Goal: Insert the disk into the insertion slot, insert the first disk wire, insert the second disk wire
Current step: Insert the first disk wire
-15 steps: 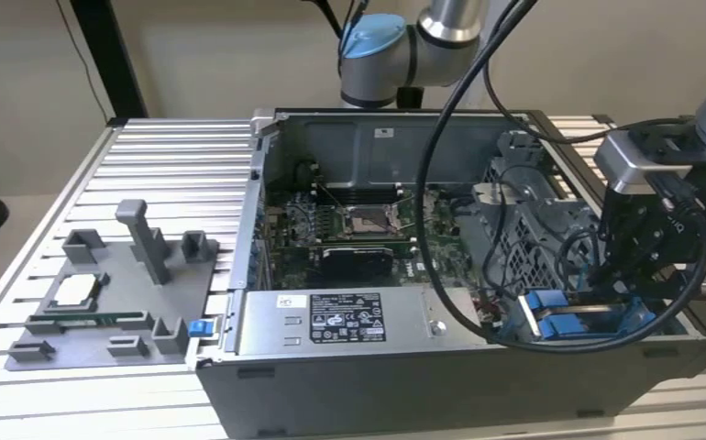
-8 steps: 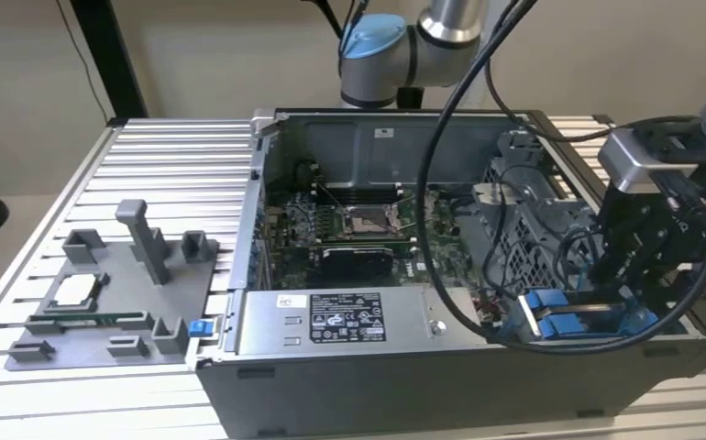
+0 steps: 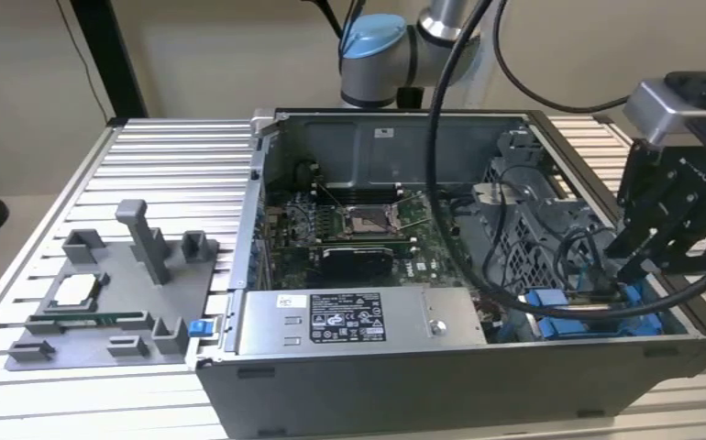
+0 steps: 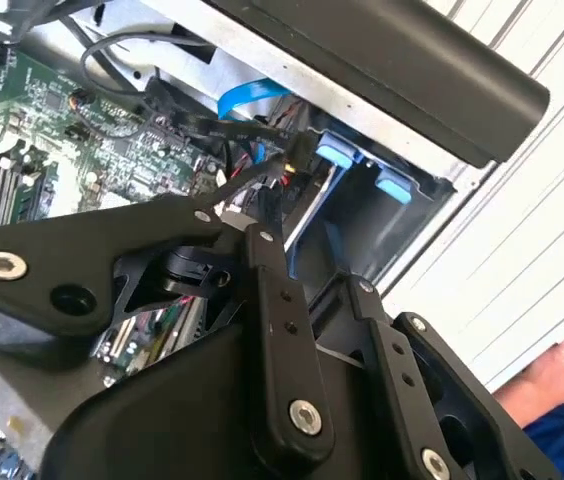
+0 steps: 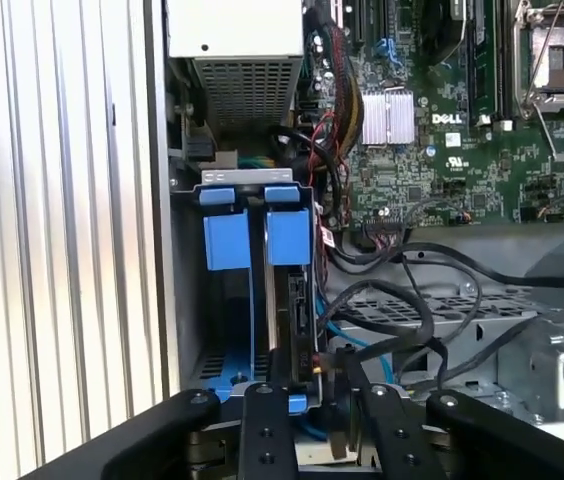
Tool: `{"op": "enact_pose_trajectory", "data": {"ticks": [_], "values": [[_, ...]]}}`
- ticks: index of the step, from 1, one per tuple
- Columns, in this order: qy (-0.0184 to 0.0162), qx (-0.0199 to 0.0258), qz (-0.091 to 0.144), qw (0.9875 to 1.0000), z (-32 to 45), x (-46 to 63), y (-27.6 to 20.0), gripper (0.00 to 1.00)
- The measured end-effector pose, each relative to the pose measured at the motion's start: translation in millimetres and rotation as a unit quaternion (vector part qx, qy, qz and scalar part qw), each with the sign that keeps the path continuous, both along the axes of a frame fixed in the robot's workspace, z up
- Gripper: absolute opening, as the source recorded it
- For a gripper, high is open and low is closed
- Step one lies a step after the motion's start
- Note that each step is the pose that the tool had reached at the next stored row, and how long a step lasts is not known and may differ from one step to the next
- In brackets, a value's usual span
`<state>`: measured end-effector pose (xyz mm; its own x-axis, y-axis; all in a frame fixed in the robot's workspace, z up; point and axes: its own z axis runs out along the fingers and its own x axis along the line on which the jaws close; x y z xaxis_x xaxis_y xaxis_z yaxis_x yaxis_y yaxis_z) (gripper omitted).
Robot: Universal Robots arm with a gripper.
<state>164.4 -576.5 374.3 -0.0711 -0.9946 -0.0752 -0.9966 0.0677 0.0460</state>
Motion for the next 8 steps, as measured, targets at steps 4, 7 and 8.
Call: {"op": "enact_pose_trajectory", "data": {"ticks": [4,7,8], "values": [[0.0007,0.0013,0.002,1.0,2.3,12.0,-0.1,1.0],[0.0008,0.0021,0.005,1.0,2.3,22.1,0.0,1.0],[0.0009,0.0028,0.006,1.0,2.2,25.1,-0.1,1.0]]}}
